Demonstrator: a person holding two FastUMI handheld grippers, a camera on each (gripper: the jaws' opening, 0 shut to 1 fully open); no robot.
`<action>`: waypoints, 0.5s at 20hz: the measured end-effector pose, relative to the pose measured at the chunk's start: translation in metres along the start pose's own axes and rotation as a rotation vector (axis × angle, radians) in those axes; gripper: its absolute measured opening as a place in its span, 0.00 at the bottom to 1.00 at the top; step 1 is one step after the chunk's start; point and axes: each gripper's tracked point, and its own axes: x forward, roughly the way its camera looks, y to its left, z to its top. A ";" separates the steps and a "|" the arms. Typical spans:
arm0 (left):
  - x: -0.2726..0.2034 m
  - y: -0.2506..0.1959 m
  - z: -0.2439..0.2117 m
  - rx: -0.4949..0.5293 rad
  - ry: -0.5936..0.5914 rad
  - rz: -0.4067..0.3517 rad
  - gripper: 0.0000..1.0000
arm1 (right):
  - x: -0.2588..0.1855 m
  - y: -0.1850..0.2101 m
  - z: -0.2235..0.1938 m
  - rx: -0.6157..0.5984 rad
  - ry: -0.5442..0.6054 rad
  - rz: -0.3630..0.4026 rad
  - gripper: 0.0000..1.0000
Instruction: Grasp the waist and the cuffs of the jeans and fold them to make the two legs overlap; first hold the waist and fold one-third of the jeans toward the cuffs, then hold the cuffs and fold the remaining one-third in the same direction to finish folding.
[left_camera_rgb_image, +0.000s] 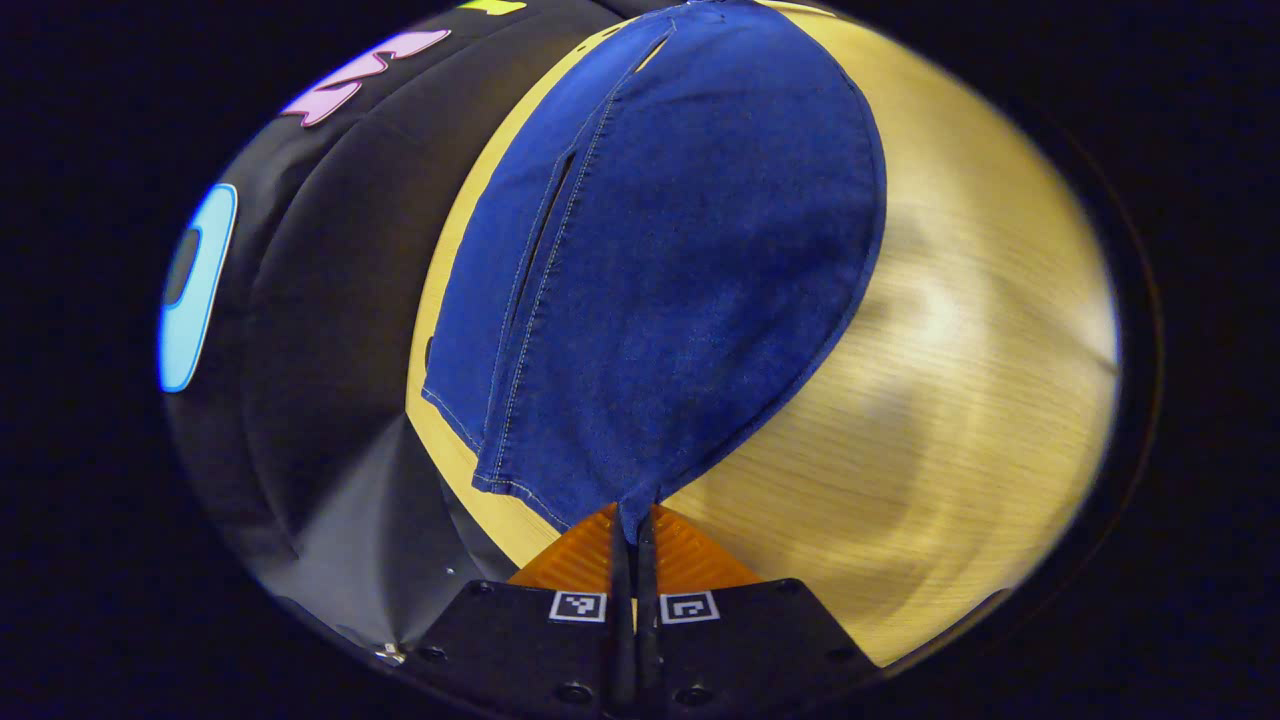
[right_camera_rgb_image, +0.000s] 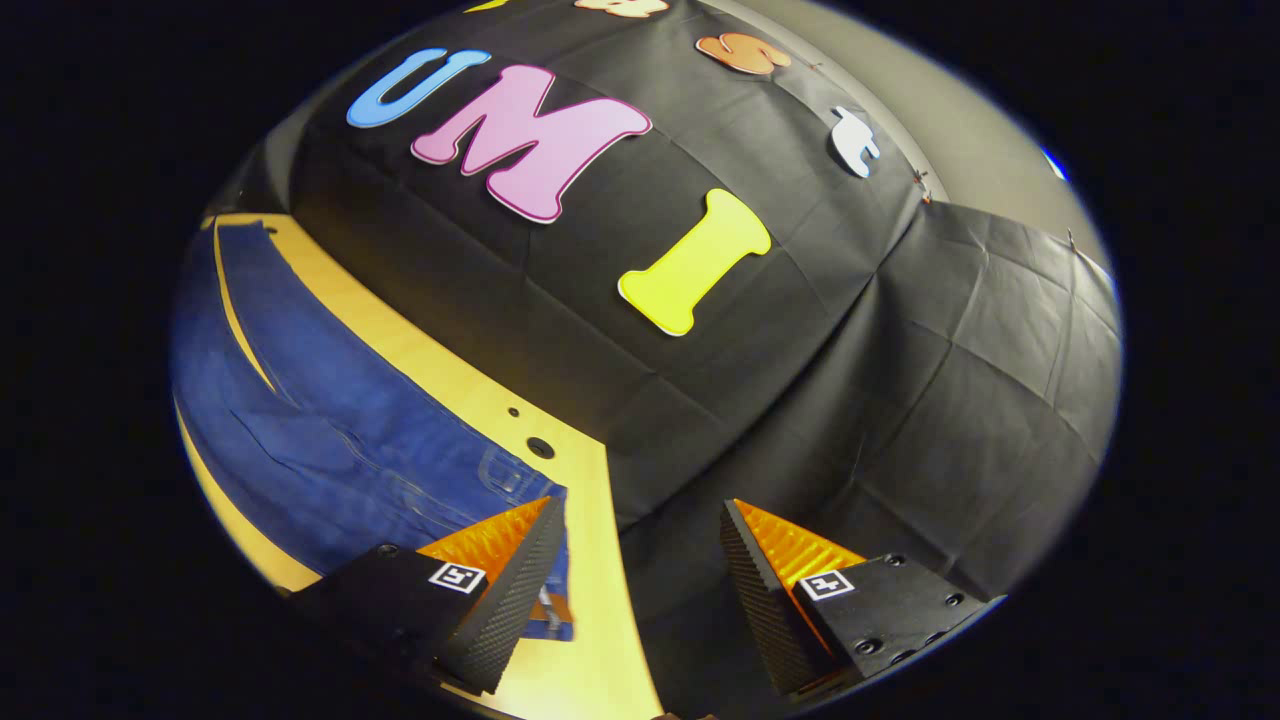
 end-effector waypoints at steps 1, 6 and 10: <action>-0.002 0.001 0.000 -0.002 -0.003 -0.008 0.06 | 0.005 -0.006 -0.011 -0.041 0.016 0.012 0.97; 0.000 0.000 0.001 0.026 -0.022 0.012 0.06 | 0.012 -0.003 -0.046 -0.406 0.030 0.161 0.97; -0.001 0.000 0.000 0.015 -0.022 0.026 0.06 | 0.000 0.047 -0.083 -0.677 -0.007 0.426 0.97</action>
